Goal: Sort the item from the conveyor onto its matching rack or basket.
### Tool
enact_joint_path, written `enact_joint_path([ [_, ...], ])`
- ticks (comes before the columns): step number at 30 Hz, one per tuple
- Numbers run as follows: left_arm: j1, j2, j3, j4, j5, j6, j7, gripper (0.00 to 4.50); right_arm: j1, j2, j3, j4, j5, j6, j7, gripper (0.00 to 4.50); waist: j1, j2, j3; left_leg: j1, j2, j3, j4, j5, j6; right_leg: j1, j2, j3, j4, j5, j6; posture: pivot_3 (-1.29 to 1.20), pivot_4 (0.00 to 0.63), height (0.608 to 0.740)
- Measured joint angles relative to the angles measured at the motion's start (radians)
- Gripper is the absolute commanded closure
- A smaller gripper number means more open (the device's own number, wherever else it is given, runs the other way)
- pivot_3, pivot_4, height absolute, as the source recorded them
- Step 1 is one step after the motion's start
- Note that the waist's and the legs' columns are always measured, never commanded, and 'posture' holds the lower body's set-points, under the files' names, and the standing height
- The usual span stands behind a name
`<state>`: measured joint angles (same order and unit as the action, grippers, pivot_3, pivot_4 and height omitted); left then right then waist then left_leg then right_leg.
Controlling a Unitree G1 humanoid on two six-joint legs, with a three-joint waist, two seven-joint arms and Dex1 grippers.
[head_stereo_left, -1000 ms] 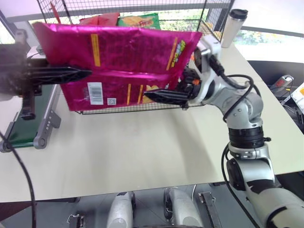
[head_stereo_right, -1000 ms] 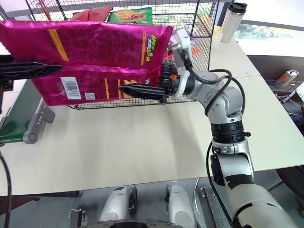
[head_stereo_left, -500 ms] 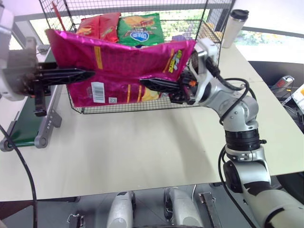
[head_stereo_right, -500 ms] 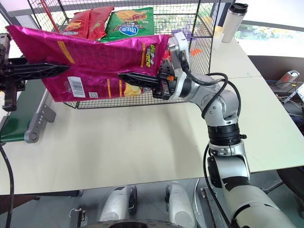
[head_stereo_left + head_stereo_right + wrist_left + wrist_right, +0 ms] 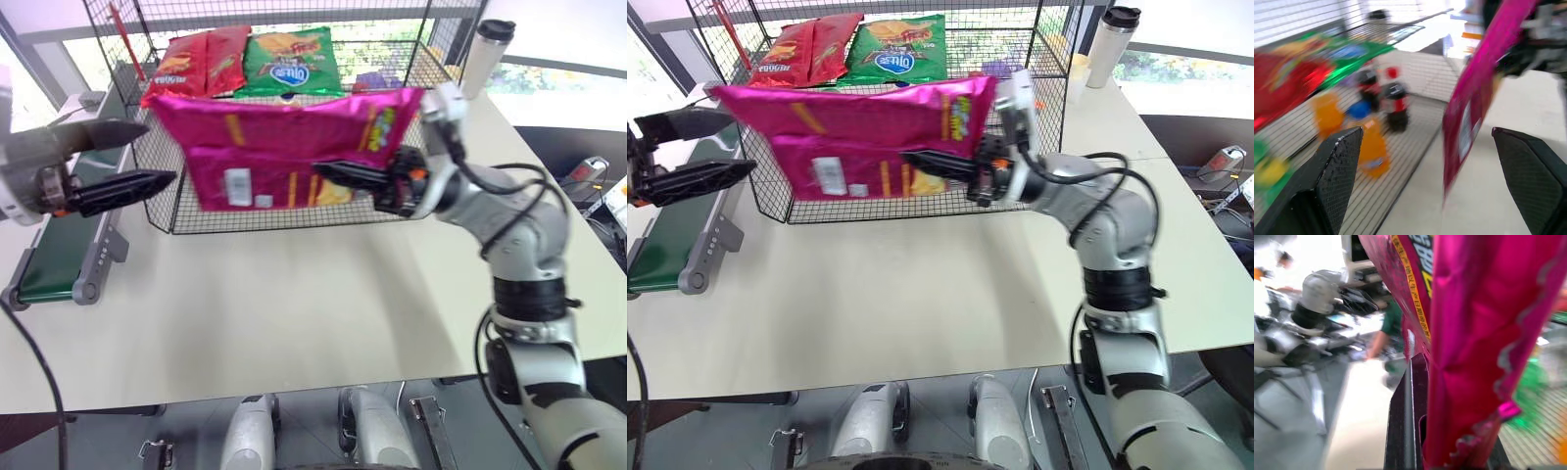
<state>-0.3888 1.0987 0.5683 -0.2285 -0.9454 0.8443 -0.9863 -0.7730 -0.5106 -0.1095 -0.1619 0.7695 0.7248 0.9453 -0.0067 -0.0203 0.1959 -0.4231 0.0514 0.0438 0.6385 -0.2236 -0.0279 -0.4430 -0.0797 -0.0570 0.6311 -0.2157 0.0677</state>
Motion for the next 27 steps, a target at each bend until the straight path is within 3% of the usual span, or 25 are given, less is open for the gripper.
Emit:
enact_joint_path([
  [5, 0.007, -0.109, -0.006, -0.064, -0.049, 0.010, 0.090, 0.18, 0.031, -0.141, -0.166, -0.076, -0.003, 0.008, -0.133, 4.50, 0.007, 0.000, 0.000, 0.000, 0.000, 0.000, 0.003, 0.000, 0.000, 0.001, 0.000, 0.000, 0.000, 0.000, 0.000, 0.00, 0.150, 0.740],
  [11, -0.059, -0.262, -0.111, -0.142, -0.093, 0.015, 0.248, 0.18, -0.007, -0.141, -0.218, -0.043, -0.164, -0.152, -0.329, 4.50, 0.010, 0.000, 0.000, -0.001, 0.000, 0.000, 0.007, 0.000, 0.000, 0.002, 0.000, 0.001, 0.001, 0.001, 0.000, 0.00, 0.150, 0.740],
  [14, -0.077, -0.303, -0.138, -0.152, -0.096, 0.013, 0.299, 0.18, -0.055, -0.142, -0.116, 0.035, -0.370, -0.318, -0.410, 4.50, 0.008, 0.000, 0.000, -0.001, 0.000, 0.000, 0.007, 0.000, 0.000, 0.001, 0.000, 0.001, 0.001, 0.001, 0.000, 0.00, 0.150, 0.740],
  [20, -0.042, -0.340, -0.161, -0.198, -0.092, -0.009, 0.343, 0.18, -0.185, -0.127, 0.179, 0.412, -0.829, -0.670, -0.589, 4.50, -0.008, 0.000, 0.000, -0.003, 0.000, 0.000, 0.008, 0.000, 0.000, 0.000, 0.000, 0.002, 0.000, 0.001, 0.001, 0.00, 0.150, 0.740],
  [27, 0.042, -0.366, -0.142, -0.268, -0.112, -0.028, 0.407, 0.18, -0.351, -0.067, 0.319, 0.760, -1.114, -0.822, -0.806, 4.50, -0.009, 0.000, 0.000, -0.003, 0.000, 0.000, 0.008, 0.000, 0.000, 0.000, 0.000, 0.003, 0.000, 0.001, 0.001, 0.00, 0.150, 0.740],
])
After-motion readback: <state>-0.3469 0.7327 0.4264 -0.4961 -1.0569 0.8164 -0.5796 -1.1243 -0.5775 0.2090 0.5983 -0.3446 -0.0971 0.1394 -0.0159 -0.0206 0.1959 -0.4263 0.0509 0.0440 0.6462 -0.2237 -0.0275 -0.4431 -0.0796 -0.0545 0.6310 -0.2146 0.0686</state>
